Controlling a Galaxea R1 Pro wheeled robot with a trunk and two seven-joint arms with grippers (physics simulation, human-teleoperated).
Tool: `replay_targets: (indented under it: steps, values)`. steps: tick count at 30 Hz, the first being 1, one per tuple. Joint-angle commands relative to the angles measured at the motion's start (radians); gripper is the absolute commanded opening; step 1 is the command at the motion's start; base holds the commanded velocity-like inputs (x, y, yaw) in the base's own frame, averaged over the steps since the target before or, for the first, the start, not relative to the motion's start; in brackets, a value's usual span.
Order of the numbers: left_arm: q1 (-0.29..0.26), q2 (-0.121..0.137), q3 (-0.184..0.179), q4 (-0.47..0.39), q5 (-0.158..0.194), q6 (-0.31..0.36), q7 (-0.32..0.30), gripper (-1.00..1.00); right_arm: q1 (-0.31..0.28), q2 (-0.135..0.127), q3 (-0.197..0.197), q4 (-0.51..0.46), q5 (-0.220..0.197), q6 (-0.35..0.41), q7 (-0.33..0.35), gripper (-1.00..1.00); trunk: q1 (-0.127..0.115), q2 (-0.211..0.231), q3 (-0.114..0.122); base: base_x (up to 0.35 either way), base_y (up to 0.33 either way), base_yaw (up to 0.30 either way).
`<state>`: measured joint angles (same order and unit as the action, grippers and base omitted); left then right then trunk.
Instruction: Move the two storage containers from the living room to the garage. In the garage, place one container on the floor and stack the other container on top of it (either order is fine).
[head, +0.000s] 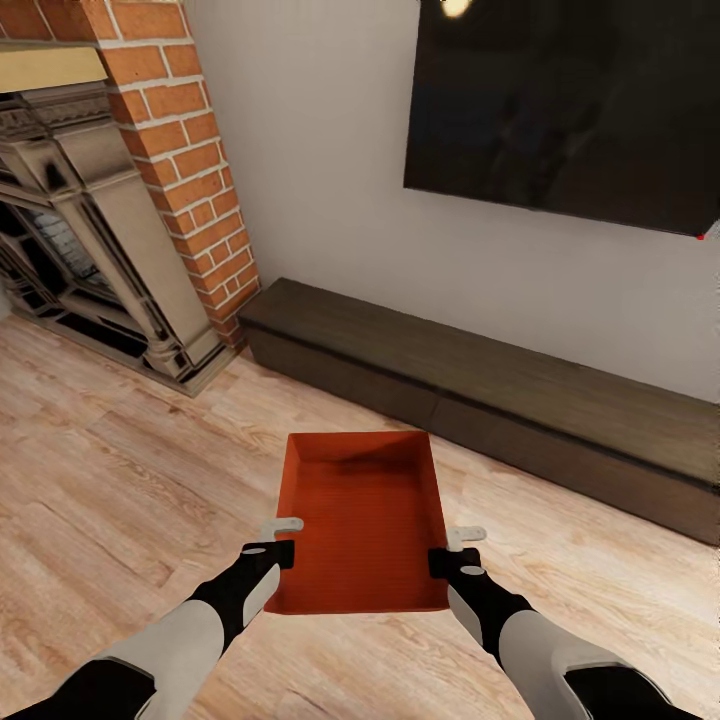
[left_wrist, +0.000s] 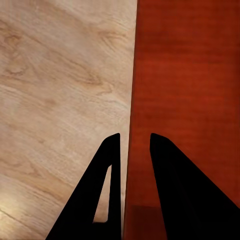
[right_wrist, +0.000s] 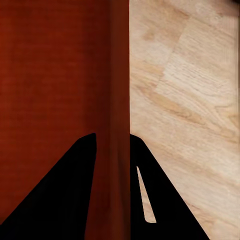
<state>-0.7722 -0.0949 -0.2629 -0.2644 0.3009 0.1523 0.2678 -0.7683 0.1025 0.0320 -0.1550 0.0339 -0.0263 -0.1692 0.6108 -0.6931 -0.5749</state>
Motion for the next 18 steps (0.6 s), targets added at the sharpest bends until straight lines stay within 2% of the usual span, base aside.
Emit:
replay_targets:
  steps: [1,18]
  values:
    - [-0.001,0.001,0.011,-0.006,-0.028,0.006,0.019,-1.00,0.000,0.000,0.009,0.005,-0.011,-0.001,-0.003,-1.00,0.000,-0.001,0.001,0.000,0.000,-0.120]
    - [-0.001,0.001,0.011,-0.006,-0.028,0.006,0.019,-1.00,0.000,0.000,0.009,0.005,-0.013,-0.001,-0.003,-1.00,0.000,-0.001,0.024,0.000,0.000,-0.132]
